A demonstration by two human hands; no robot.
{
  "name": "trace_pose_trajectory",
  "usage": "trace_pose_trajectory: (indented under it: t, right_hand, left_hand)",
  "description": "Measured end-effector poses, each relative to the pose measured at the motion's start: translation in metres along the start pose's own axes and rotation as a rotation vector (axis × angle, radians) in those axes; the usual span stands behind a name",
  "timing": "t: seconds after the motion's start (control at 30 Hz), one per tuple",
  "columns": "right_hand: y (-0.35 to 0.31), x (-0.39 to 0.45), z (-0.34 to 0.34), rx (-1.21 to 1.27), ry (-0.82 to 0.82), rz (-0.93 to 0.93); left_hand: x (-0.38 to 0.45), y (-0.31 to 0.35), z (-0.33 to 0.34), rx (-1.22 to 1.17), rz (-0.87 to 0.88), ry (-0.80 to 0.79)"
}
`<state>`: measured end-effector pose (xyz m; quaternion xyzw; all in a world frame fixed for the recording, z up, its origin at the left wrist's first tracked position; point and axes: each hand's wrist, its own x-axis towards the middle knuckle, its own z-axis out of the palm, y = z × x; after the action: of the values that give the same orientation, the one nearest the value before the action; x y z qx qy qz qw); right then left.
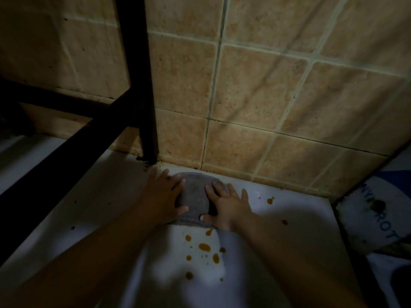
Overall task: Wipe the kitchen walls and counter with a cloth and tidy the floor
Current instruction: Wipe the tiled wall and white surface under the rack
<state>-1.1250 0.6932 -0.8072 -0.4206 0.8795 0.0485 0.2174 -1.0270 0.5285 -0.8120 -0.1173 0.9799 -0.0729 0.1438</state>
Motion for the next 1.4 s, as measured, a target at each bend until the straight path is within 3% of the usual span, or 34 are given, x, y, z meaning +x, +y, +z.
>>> trace_pose_trajectory:
  t: [0.43, 0.73, 0.93, 1.4]
  right_hand:
    - [0.002, 0.038, -0.009, -0.124, 0.053, -0.052]
    - [0.017, 0.039, -0.006, -0.094, 0.082, -0.058]
    - [0.033, 0.026, -0.002, -0.056, 0.096, -0.027]
    - [0.104, -0.02, 0.014, -0.039, 0.103, 0.101]
  left_hand:
    - [0.03, -0.029, 0.02, -0.049, -0.068, 0.078]
    - [0.032, -0.024, 0.019, -0.023, -0.023, 0.051]
    - [0.026, 0.0, 0.009, -0.126, -0.013, -0.001]
    - [0.04, 0.084, -0.001, -0.101, 0.077, 0.178]
